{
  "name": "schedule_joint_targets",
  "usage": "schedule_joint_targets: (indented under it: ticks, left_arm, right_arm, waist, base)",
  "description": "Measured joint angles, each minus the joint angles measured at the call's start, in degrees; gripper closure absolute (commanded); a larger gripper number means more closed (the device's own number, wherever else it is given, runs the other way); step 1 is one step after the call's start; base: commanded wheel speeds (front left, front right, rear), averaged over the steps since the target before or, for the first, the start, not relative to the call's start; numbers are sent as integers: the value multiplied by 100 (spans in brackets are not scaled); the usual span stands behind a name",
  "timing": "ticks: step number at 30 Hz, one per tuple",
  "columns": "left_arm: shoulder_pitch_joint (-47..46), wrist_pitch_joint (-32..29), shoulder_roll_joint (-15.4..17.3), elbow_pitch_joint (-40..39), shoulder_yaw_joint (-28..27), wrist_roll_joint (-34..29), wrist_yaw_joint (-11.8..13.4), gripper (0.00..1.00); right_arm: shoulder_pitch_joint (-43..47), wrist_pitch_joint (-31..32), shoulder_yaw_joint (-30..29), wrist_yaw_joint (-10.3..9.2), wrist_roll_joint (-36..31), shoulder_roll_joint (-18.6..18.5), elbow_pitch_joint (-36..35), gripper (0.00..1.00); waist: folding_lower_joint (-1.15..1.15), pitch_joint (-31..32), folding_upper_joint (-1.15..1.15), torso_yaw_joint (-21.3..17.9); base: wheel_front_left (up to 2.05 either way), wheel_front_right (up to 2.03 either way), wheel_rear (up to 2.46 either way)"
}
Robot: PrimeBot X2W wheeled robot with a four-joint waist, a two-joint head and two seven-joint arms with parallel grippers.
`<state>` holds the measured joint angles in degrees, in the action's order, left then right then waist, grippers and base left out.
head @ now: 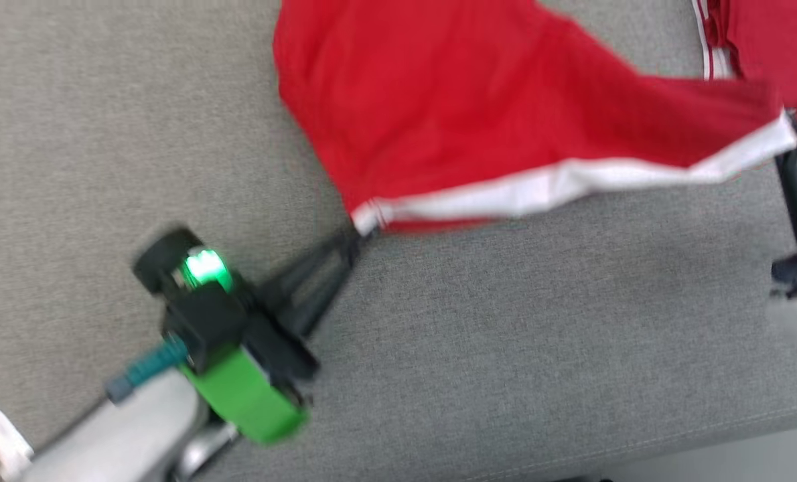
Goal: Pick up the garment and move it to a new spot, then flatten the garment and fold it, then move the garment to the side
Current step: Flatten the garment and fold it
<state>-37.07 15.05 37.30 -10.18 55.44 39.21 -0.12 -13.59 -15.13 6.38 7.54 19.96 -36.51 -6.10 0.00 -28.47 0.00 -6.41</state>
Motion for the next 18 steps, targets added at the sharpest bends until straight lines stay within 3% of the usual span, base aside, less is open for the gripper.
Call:
schedule_joint_targets:
  ticks: [5, 18]
  left_arm:
    - [952, -1, -54, -7, 313, 74, 31, 100]
    - [1599, -643, 133, -511, 749, 520, 214, 100]
  right_arm:
    - [1015, 45, -65, 0, 218, -27, 97, 100]
    - [2379, 995, -571, -1, 956, -467, -677, 100]
  waist:
    - [0, 376, 0, 107]
    - [0, 753, 0, 554]
  base:
    - [0, 0, 0]
    - [0, 0, 0]
